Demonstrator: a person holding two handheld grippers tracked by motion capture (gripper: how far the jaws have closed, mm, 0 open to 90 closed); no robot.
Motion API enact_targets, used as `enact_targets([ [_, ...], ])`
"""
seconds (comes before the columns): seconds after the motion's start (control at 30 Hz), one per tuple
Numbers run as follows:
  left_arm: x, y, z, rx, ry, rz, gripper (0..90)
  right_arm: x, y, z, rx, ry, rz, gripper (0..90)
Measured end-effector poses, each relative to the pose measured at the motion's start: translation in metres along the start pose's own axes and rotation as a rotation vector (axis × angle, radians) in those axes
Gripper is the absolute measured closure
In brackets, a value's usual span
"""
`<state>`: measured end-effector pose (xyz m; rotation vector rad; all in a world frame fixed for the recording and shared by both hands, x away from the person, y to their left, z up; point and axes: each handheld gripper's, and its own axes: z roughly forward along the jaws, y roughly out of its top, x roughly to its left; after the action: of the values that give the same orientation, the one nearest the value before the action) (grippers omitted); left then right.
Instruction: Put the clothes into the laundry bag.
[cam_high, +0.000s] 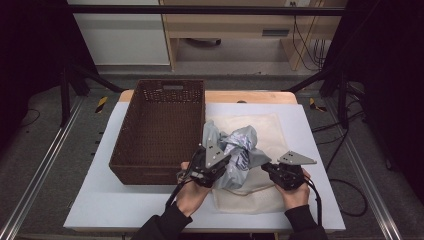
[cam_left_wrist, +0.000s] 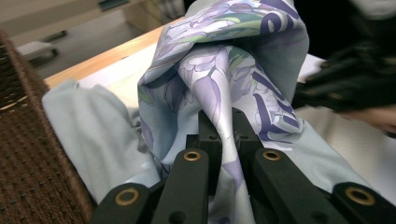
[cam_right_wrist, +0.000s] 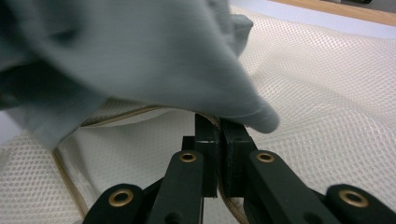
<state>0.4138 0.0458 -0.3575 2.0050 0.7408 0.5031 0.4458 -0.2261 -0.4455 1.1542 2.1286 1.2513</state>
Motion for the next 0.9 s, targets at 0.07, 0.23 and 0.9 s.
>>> enact_targets([
  [0.07, -0.003, -0.009, -0.010, 0.002, -0.047, 0.008, 86.2, -0.002, 0.000, 0.001, 0.004, 0.003, 0.006, 87.3],
  [0.23, -0.009, -0.031, -0.025, 0.019, -0.111, 0.013, 86.1, -0.003, 0.001, 0.007, 0.013, 0.012, 0.015, 87.4],
  [0.9, -0.038, -0.056, 0.045, 0.255, -0.226, 0.000, 85.8, 0.002, 0.008, 0.007, -0.047, 0.038, 0.034, 87.4],
])
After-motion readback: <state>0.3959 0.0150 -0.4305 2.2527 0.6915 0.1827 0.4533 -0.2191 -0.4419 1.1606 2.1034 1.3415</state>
